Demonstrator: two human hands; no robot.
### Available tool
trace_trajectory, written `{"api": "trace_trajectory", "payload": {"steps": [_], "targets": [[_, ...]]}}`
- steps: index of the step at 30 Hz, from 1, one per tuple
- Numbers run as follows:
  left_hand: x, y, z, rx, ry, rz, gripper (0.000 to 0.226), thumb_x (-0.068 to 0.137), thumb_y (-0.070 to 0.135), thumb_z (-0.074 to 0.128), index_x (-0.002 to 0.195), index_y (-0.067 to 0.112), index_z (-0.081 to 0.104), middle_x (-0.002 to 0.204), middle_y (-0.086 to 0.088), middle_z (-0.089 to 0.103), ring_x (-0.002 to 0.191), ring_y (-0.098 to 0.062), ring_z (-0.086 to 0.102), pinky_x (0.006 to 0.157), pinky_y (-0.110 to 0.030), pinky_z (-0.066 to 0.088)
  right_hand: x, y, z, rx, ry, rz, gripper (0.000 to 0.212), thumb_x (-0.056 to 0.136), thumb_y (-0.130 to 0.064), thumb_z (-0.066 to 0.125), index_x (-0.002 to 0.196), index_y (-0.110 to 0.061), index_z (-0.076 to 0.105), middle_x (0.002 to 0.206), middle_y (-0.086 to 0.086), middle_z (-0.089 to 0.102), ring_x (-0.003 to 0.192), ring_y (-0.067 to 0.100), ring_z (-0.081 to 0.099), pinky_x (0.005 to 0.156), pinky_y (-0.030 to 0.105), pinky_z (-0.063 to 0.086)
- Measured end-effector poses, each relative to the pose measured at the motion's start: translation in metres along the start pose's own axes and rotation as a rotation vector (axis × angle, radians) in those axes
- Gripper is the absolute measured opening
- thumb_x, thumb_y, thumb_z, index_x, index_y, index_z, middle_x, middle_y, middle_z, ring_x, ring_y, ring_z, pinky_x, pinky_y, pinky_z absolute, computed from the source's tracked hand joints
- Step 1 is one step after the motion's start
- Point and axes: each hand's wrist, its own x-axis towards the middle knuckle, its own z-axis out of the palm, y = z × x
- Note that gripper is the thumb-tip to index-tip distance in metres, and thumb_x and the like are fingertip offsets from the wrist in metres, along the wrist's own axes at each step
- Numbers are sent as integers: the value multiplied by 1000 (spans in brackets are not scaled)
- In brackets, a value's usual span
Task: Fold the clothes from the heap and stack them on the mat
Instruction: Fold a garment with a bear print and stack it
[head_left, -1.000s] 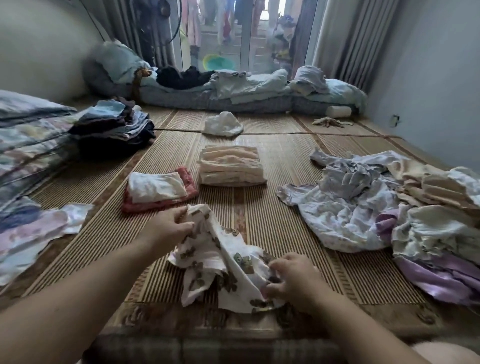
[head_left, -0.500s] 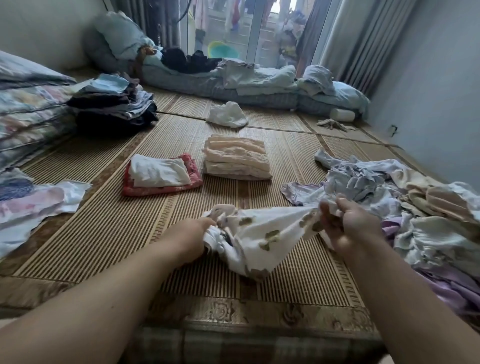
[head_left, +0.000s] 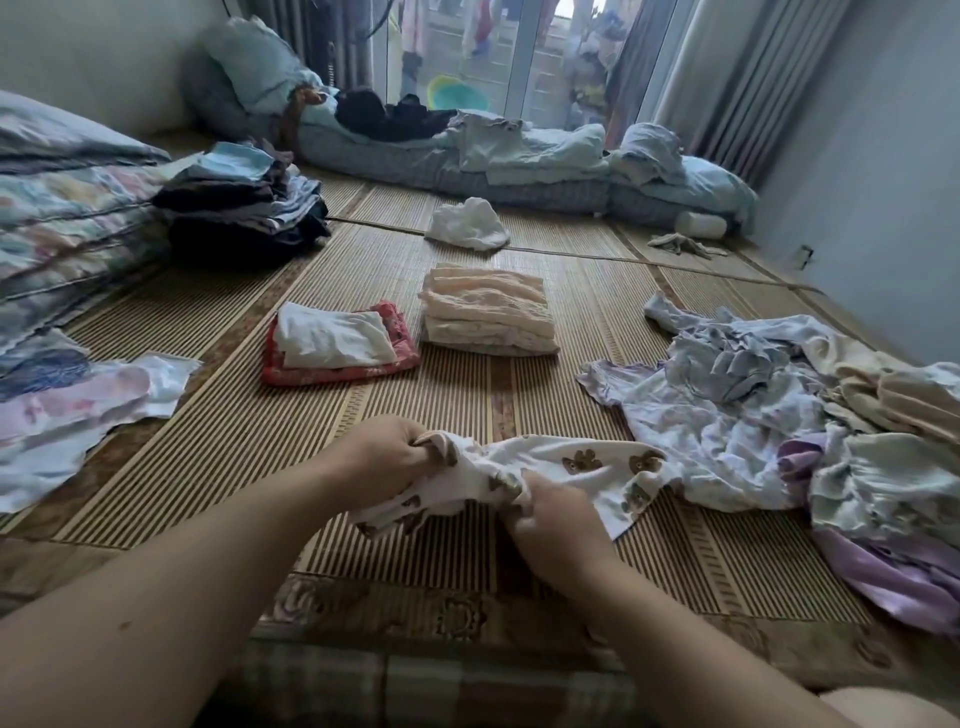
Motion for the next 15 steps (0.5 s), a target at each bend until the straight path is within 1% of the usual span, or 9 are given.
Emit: {"api": "trace_trajectory", "payload": {"steps": [1, 3, 5, 7, 9, 11, 13, 14, 15], "targets": [[-1, 0, -4, -21, -5, -1, 46, 92, 46, 54, 55, 20, 63, 50, 6, 62, 43, -4, 54, 43, -17, 41, 5, 1, -6, 227, -4, 62, 18, 90, -22, 55, 73, -15, 56, 69, 0, 60, 62, 18, 54, 54, 27, 41], [-4, -2, -12, -78, -8, 0, 47, 94, 48, 49, 61, 18, 64, 50, 6, 61, 45, -8, 54, 46, -22, 42, 13, 0, -30, 718, -44, 186, 16, 90, -15, 59, 75, -9, 60, 64, 7, 62, 53, 19, 56, 47, 26, 44], [-4, -8, -21, -119, 8, -10, 36, 94, 39, 52, 71, 17, 67, 56, 4, 65, 51, -12, 59, 48, -27, 46, 18, 2, -56, 925, -48, 202, 12, 87, -13, 61, 81, -4, 66, 73, 17, 67, 60, 25, 63, 53, 31, 51], [-1, -13, -27, -87, 66, -60, 17, 89, 25, 56, 80, 13, 65, 68, -4, 70, 61, -21, 66, 51, -33, 51, 21, 3, -76, 948, -53, 168, 25, 82, -24, 66, 86, 0, 69, 86, 25, 69, 73, 32, 65, 66, 39, 52], [0, -16, -31, -69, 160, -147, 9, 84, 16, 58, 92, 13, 60, 85, -5, 69, 71, -21, 67, 53, -34, 52, 22, -1, -87, 912, -73, 176, 37, 84, -29, 67, 94, 7, 67, 95, 29, 68, 80, 36, 65, 71, 41, 52], [-2, -15, -29, -19, 220, -165, 36, 83, 19, 63, 118, 22, 55, 109, -1, 64, 87, -13, 62, 63, -27, 48, 20, -5, -89, 894, -118, 215, 37, 88, -26, 64, 98, 10, 66, 96, 30, 68, 80, 37, 66, 68, 39, 53], [-6, -8, -22, 135, 296, -25, 52, 82, 35, 68, 130, 26, 51, 123, 2, 55, 100, -11, 53, 78, -28, 45, 18, -11, -87, 898, -157, 251, 36, 86, -24, 66, 99, 9, 68, 96, 30, 68, 79, 36, 67, 66, 38, 54], [-11, 0, -16, 136, 317, 88, 52, 79, 44, 69, 127, 30, 54, 120, 9, 53, 104, -9, 51, 83, -29, 46, 16, -13, -87, 908, -178, 270, 37, 84, -24, 67, 100, 9, 68, 97, 29, 68, 80, 36, 67, 67, 39, 54], [-16, 8, -10, 82, 279, 187, 49, 75, 51, 69, 120, 35, 57, 113, 17, 52, 102, -5, 52, 83, -27, 48, 14, -16, -85, 930, -201, 288, 38, 83, -24, 68, 101, 9, 67, 98, 29, 68, 81, 36, 66, 69, 39, 53]]}}
